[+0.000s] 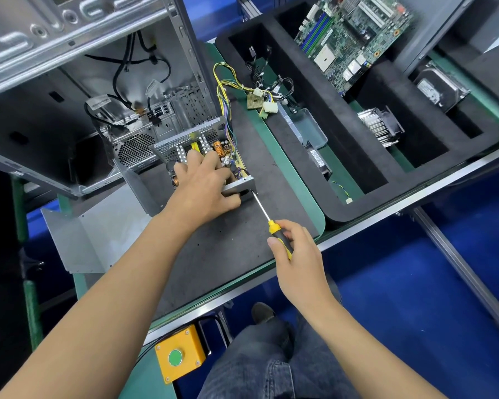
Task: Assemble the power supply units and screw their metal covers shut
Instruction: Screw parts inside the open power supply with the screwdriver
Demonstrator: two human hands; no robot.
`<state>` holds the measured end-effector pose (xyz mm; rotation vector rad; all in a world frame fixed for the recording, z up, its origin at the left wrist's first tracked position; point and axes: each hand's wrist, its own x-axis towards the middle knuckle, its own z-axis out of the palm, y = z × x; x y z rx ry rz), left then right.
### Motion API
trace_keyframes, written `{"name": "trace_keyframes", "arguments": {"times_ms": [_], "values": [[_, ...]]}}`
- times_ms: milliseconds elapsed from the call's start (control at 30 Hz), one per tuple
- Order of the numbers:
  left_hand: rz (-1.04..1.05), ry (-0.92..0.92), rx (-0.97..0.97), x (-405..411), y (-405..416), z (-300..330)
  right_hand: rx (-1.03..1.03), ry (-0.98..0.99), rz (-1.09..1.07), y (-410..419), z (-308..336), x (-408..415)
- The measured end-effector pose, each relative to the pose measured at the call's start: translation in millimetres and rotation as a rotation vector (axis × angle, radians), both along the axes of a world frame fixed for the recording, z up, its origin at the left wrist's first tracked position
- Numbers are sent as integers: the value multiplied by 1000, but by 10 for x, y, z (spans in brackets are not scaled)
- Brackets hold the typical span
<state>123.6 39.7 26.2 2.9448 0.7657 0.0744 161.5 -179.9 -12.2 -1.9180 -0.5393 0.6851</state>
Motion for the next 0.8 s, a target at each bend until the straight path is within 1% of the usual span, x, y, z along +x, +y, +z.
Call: {"name": "trace_keyframes", "arguments": {"times_ms": [133,400,800], "values": [[-8,-15,3,-6,13,-4,-3,3,1,1,0,5],[17,-22,-76,1,23,34,1,-1,-6,9,-2,-6],[-12,-16,-20,4,6,1,6,-2,-7,-2,-1,-13]]}}
